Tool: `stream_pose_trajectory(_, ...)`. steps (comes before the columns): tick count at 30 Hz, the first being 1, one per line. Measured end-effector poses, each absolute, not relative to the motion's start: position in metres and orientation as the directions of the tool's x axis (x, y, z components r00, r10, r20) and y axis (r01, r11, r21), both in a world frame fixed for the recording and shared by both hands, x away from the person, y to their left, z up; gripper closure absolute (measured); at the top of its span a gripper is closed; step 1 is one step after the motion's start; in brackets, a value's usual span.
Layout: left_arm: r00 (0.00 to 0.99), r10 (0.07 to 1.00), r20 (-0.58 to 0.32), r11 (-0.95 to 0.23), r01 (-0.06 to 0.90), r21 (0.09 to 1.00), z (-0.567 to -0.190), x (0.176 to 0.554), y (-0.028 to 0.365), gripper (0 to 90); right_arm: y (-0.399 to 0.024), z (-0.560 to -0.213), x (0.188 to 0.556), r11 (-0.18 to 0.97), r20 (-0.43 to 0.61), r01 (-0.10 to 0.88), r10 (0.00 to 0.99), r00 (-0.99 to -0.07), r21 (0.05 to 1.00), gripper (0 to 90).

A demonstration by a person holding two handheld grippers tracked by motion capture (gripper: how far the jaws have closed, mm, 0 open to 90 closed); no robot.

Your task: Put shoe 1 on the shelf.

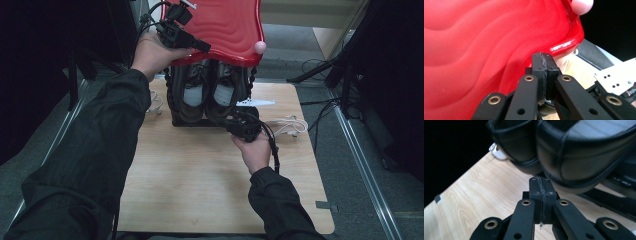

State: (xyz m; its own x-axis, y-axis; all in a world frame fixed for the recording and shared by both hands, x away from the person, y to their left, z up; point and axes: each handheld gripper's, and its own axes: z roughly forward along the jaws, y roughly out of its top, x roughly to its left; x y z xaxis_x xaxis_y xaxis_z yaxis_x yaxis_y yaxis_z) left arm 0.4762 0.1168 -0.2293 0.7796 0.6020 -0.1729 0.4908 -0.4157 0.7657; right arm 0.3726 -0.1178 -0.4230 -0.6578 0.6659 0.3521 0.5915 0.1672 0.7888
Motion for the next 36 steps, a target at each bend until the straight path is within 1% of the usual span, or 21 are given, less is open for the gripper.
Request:
stream_pose_trajectory(2,0.778,0.607,-0.164,-0.421,0.489,0.764,-0.228,0.477,0.116,90.0,-0.118,-0.422,0.376,0.148,0.359,0.595,0.675,-0.645,0.790,90.0)
stream_pose_trajectory(4,0.776,0.609,-0.162,-0.419,0.489,0.765,-0.227,0.479,0.118,90.0,-0.119,-0.422,0.380,0.148,0.377,0.608,0.664,-0.646,0.780,90.0)
stream_pose_trajectory(10,0.766,0.612,-0.195,-0.386,0.505,0.772,-0.229,0.486,0.123,90.0,-0.116,-0.418,0.378,0.189,0.321,0.583,0.683,-0.656,0.790,90.0)
stream_pose_trajectory(13,0.759,0.623,-0.189,-0.389,0.510,0.767,-0.229,0.487,0.121,90.0,-0.116,-0.418,0.380,0.197,0.320,0.585,0.680,-0.660,0.787,90.0)
stream_pose_trajectory(15,0.753,0.630,-0.189,-0.388,0.516,0.764,-0.229,0.488,0.120,90.0,-0.114,-0.416,0.380,0.213,0.300,0.577,0.686,-0.663,0.788,90.0)
stream_pose_trajectory(22,0.749,0.635,-0.188,-0.393,0.523,0.756,-0.229,0.489,0.120,90.0,-0.115,-0.415,0.382,0.218,0.303,0.583,0.684,-0.663,0.783,90.0)
stream_pose_trajectory(25,0.749,0.638,-0.179,-0.399,0.520,0.755,-0.229,0.489,0.119,90.0,-0.114,-0.413,0.384,0.217,0.291,0.581,0.699,-0.654,0.785,90.0)
stream_pose_trajectory(27,0.748,0.640,-0.173,-0.403,0.519,0.754,-0.229,0.489,0.119,90.0,-0.115,-0.415,0.389,0.223,0.284,0.598,0.720,-0.633,0.770,90.0)
stream_pose_trajectory(30,0.750,0.639,-0.173,-0.403,0.518,0.755,-0.229,0.489,0.119,90.0,-0.121,-0.416,0.393,0.185,0.324,0.607,0.708,-0.628,0.773,90.0)
stream_pose_trajectory(36,0.749,0.641,-0.171,-0.403,0.517,0.755,-0.229,0.489,0.119,90.0,-0.120,-0.414,0.396,0.200,0.309,0.603,0.712,-0.631,0.773,90.0)
